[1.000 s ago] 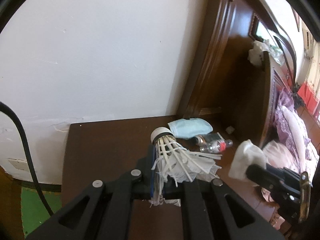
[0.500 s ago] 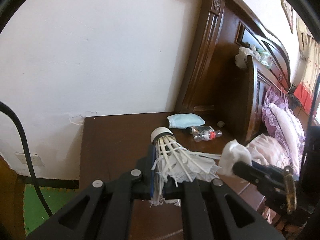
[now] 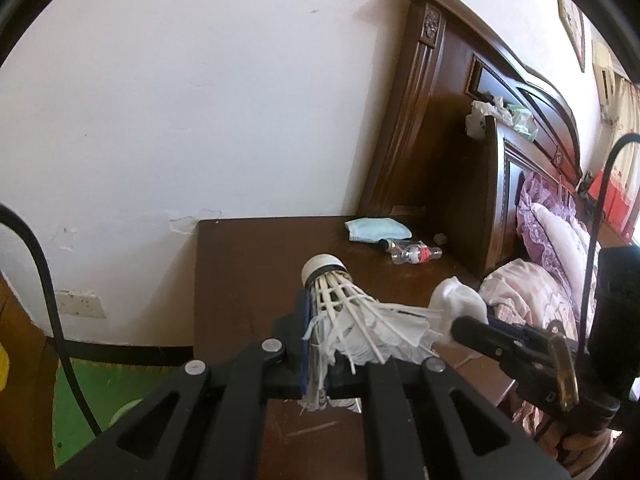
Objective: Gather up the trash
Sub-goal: 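Carry the shuttlecock and tissue over the red bin with both tools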
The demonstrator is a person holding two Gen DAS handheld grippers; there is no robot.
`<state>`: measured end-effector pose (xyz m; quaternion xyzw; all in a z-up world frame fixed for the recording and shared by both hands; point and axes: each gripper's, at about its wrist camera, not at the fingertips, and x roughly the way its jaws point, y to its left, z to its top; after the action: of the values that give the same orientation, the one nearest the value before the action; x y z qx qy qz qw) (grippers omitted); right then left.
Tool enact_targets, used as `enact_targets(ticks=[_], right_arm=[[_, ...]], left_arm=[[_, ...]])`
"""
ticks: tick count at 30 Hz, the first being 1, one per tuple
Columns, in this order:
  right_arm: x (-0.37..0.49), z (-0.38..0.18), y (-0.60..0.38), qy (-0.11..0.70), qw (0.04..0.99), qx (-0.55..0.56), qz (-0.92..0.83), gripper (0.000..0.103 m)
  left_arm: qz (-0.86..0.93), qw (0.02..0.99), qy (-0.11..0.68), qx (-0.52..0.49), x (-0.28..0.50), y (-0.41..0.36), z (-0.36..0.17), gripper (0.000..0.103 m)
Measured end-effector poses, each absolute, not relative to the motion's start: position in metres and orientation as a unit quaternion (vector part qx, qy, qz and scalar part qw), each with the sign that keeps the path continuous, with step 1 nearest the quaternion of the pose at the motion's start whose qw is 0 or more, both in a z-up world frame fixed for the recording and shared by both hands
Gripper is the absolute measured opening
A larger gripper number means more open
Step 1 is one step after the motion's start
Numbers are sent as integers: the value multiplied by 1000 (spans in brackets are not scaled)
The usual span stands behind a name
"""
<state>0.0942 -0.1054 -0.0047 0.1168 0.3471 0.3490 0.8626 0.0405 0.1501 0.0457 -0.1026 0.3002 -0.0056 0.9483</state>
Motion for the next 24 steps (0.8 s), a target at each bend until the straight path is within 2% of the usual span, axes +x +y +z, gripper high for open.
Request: enact_targets(ticks=[16,24], right_arm=[[64,-7,-67,352,838,102,403,19],[51,-15,-39,363,815,90,444,19]], left_arm=[[57,947,296,-114,-14,188,41,5],[104,933,318,-131,-38,219,20,5]])
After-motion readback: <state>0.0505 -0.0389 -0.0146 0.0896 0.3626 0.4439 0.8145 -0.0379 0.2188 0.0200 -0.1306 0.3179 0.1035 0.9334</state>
